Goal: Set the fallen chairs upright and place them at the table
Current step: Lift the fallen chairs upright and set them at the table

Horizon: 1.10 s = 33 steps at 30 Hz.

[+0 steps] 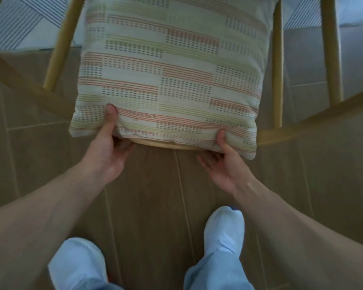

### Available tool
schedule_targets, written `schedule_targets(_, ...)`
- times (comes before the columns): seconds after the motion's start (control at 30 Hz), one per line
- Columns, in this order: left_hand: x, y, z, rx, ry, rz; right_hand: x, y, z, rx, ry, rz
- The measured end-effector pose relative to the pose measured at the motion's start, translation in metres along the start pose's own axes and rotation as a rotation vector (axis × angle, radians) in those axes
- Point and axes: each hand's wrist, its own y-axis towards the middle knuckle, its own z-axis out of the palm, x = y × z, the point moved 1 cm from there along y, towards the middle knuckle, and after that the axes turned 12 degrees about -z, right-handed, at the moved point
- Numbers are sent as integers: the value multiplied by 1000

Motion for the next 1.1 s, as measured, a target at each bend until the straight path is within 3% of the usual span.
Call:
schedule_targets(0.27, -38, -156, 18, 38, 151, -19, 85, -134, 13, -145, -227, 4)
schedule_targets(0.5, -96, -324, 77, -139, 126, -137, 196, -281, 45, -317, -262, 34)
schedule_targets(0.67, -155, -423, 129, -240, 95, -162, 298, -358, 77, -349, -329, -3)
schedule_targets(0.83, -232, -454, 188, -324, 44, -126, 378, -369, 124, -326, -421, -61)
schedule_targets(1.1, -350, -424, 299, -391, 28, 57, 503, -305, 210, -345, -407, -232)
